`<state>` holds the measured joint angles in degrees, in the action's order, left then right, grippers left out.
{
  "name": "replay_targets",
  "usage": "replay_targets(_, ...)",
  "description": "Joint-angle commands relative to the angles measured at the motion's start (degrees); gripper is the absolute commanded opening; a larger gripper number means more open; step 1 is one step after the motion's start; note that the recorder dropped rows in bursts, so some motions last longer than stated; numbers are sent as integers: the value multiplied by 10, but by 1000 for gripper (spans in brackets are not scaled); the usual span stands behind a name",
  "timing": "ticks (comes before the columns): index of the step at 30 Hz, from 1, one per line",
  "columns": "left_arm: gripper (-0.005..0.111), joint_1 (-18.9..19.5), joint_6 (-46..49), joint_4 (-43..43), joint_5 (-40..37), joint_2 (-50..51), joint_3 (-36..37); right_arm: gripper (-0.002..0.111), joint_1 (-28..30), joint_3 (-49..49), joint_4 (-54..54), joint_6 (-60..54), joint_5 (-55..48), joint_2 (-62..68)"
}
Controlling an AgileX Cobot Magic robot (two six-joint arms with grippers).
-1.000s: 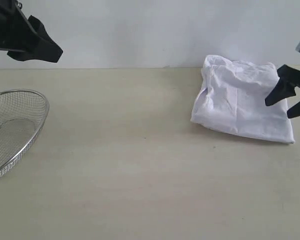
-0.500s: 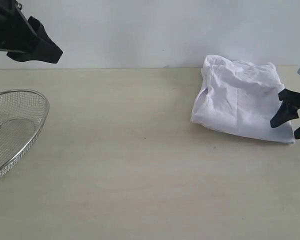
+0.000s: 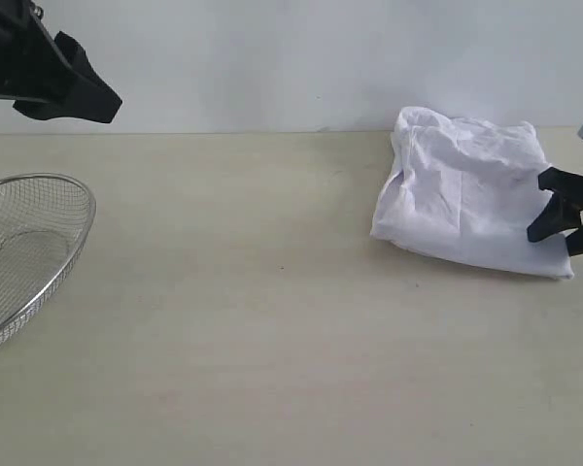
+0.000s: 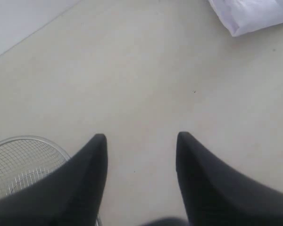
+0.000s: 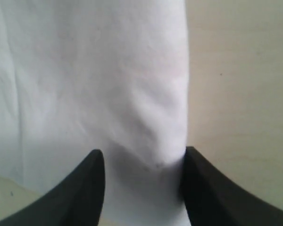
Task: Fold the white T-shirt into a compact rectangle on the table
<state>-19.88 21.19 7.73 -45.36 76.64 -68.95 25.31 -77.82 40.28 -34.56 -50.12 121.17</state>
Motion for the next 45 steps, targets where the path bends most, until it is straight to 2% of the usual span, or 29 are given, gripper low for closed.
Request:
replay_targets(1, 42, -1, 2, 8, 3, -5, -2, 43, 2, 1, 7, -8, 5, -5)
replay_targets(4, 42, -1, 2, 8, 3, -5, -2, 42, 2, 1, 7, -8, 5, -5)
replay_targets(6, 42, -1, 2, 8, 3, -5, -2, 35, 2, 1, 7, -10, 6, -5)
replay_targets(10, 42, -1, 2, 8, 3, -5, -2, -1, 2, 1, 7, -15, 6, -5)
replay_targets(27, 42, -1, 2, 8, 4, -5, -2, 0, 36, -71, -62, -8, -60, -5)
replay_targets(40, 42, -1, 2, 8, 5, -5, -2, 0, 38, -72, -96, 1, -17, -5)
replay_targets(42, 42, -1, 2, 8, 5, -5, -2, 8, 38, -72, -96, 10, -12, -5)
replay_targets(45, 42, -1, 2, 8, 5, -5, -2, 33, 38, -72, -96, 20, -9, -5)
